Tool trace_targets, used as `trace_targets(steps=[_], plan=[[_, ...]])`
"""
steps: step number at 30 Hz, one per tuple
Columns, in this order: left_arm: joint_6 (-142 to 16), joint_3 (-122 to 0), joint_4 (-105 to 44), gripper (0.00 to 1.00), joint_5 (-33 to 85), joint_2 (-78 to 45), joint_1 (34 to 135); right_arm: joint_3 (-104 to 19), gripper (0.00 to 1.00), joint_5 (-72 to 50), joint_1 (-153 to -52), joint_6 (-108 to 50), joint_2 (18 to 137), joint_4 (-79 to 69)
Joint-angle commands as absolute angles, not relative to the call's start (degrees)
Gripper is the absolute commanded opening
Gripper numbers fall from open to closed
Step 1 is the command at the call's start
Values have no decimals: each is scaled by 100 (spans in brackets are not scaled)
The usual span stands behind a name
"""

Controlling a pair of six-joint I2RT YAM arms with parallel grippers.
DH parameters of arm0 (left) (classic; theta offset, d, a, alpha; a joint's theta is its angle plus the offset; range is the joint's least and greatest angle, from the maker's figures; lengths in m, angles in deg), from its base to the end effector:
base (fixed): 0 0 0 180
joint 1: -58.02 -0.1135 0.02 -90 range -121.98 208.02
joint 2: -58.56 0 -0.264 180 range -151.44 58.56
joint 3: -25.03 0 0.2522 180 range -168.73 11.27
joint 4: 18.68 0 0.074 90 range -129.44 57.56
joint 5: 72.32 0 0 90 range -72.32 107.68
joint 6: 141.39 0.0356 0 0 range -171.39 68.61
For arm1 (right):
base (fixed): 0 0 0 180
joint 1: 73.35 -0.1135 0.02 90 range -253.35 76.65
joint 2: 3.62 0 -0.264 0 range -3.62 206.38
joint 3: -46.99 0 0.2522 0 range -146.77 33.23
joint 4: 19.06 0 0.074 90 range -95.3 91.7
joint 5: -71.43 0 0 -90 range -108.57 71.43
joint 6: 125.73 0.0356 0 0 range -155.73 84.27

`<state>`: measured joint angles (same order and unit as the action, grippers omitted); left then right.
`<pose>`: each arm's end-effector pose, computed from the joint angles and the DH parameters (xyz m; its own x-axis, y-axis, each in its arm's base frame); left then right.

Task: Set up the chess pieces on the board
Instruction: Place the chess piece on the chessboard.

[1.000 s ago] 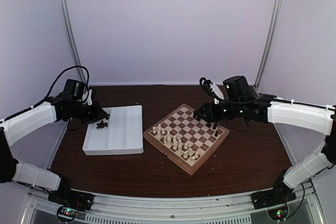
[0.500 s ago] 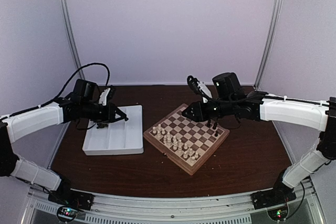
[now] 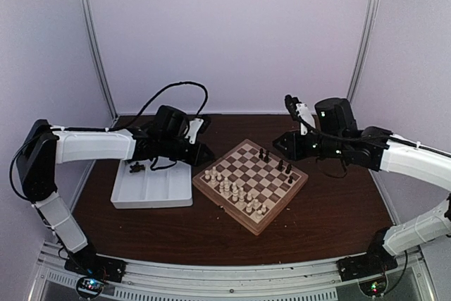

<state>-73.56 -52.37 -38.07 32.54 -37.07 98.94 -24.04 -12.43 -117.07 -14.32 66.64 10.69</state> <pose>0.2746 -0.2501 0.2312 -0.7240 0.1449 -0.6744 0.5544 0.7040 -0.4439 0.1988 0.1954 0.3124 -0.6015 -0.0730 -0.7955 -0.5749 0.7310 0.3676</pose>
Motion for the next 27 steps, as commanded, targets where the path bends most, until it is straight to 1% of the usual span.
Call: trace_targets(steps=[1,5,13,23,27], plan=[[-6847,-6096,-3685,7,2830,-4308,10297,-2199,31,-2127,-11590,-1341,6349,1516],[-6585,-6858,-3947,7,2596,-4966,10590,-2051,31,-2450,-11530,-1349,6119,1656],[-6406,-7934,-4248,7,2437,-5974,10968,-1811,31,-2897,-11439,-1382,5689,1763],[-6376,-8813,-4466,8,2489,-6867,11129,-1723,31,-2983,-11378,-1464,5581,1887],[-6375,-8952,-4506,8,2419,-7043,11187,-1704,31,-2962,-11367,-1464,5597,1863]])
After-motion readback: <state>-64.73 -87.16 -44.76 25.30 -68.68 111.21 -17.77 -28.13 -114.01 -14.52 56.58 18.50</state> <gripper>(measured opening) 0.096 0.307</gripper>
